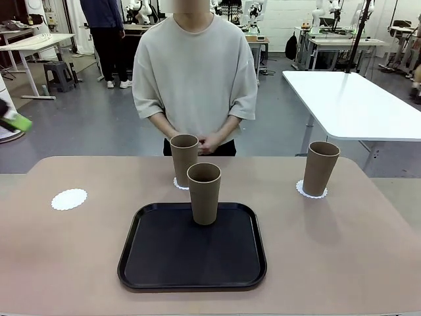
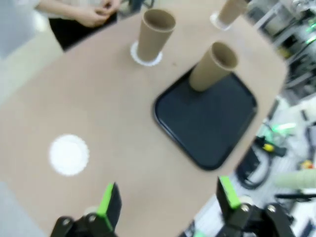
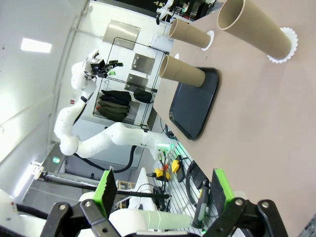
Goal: Place coasters on the table and set cups on them.
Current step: Take one Reusable plastic cup from the Flat Tray and place it on a coaster set by the human.
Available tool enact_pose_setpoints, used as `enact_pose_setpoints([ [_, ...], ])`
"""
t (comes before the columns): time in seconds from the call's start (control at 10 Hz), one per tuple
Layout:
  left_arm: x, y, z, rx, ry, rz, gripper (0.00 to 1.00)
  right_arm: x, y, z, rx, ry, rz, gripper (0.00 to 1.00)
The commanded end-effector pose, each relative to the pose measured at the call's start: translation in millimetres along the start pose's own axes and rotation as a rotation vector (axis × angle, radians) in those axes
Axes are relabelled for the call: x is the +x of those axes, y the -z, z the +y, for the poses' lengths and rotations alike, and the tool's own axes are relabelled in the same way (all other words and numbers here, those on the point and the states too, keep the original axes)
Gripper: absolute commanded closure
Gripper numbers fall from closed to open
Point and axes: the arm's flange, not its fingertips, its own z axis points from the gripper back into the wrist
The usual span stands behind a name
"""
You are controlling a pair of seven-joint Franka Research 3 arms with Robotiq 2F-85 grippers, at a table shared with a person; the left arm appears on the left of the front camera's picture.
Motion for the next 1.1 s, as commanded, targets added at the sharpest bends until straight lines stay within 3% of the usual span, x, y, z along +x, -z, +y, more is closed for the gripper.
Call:
enact_pose_setpoints([
  [0.0,24.4,51.1,-4.9,0.121,-0.007,0.086,0.00,-0.1,-0.9,1.9,-0.002,0.018,-0.003,0.00],
  [0.2,47.0,95.0,-13.7,0.182,0.044,0.156,0.00,-0.1,-0.9,1.9,-0.002,0.018,-0.003,0.00],
  [0.6,51.3,164.5,-27.2,0.285,0.223,0.247,0.00,-0.1,-0.9,1.9,-0.002,0.018,-0.003,0.00],
  [0.8,39.7,172.2,-25.1,0.238,0.225,0.219,0.00,-0.1,-0.9,1.9,-0.002,0.018,-0.003,0.00],
  [1.0,51.7,167.6,-29.2,0.246,0.233,0.251,0.00,-0.1,-0.9,1.9,-0.002,0.018,-0.003,0.00],
])
